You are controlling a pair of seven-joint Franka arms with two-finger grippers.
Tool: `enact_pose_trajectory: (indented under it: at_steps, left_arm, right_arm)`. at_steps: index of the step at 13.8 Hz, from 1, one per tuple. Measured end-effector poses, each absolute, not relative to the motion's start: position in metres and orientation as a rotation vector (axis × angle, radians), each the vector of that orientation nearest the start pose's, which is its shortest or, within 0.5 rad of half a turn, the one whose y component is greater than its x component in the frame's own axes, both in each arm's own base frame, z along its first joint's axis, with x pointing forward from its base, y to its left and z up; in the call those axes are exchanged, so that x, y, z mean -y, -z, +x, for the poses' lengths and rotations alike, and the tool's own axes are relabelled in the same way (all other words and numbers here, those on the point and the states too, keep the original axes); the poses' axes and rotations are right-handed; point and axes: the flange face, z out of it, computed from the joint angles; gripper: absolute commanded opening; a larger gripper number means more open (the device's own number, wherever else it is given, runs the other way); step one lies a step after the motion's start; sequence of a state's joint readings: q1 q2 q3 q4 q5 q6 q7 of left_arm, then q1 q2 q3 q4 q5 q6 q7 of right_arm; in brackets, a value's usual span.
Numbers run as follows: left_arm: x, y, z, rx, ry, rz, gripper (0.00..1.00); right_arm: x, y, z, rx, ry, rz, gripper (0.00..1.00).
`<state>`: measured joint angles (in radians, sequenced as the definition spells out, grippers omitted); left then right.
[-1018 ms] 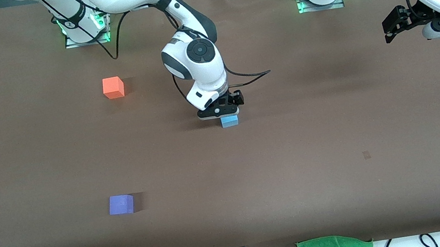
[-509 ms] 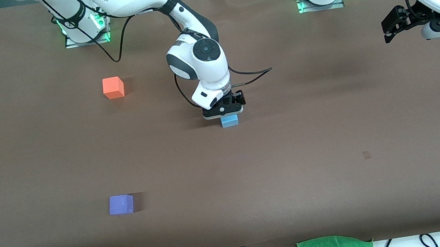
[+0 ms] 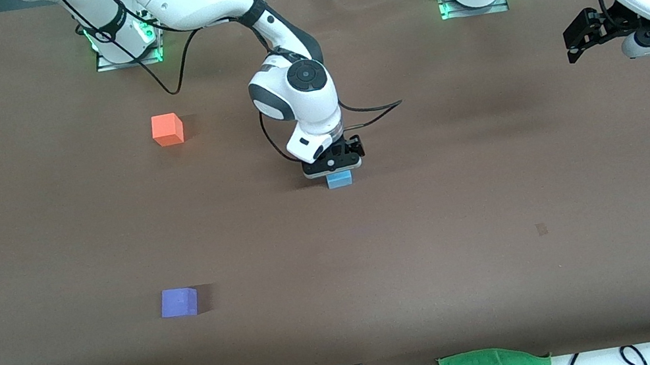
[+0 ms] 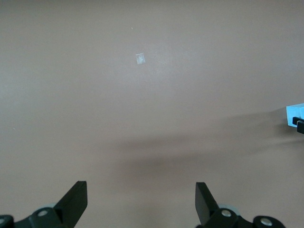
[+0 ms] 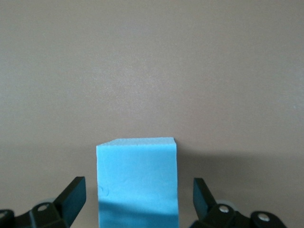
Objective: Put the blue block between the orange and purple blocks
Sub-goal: 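Close the right gripper on the light-blue block and lift it, then carry the blue block with the right gripper toward the orange block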
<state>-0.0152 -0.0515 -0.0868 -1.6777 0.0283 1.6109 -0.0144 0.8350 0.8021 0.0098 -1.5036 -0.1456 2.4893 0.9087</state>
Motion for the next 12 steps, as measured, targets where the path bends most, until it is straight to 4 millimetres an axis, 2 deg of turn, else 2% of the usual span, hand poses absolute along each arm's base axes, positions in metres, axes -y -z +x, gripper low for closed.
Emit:
enact_pose_trajectory:
  at_steps: [6,7,10,11,12]
  left_arm:
    - [0.0532,-0.6055,0.5378,-0.138,-0.022,-3.105,1.0]
    - [0.0532,-0.6055,0.5378,-0.138,-0.022,-3.105,1.0]
    - [0.0532,-0.6055,0.5378,-0.138,-0.023,-3.105,1.0]
    - [0.0533,-0.6055,0.5378,-0.138,-0.023,-3.105,1.0]
    - [0.0533,-0.6054,0.5378,-0.138,-0.023,-3.105,1.0]
  right_arm:
    - [-0.5462,-0.2039,0.4854,0.094,0.313,-3.051,0.99]
    - [-0.5461,-0.2031,0.4854,0.094,0.312,-3.052,0.94]
    - [-0.5456,-0.1989,0.4859,0.094,0.316,-3.049,0.66]
    - [-0.5456,-0.1977,0.486,0.095,0.317,-3.048,0.61]
    - [-0.5455,-0.1973,0.4861,0.095,0.318,-3.048,0.61]
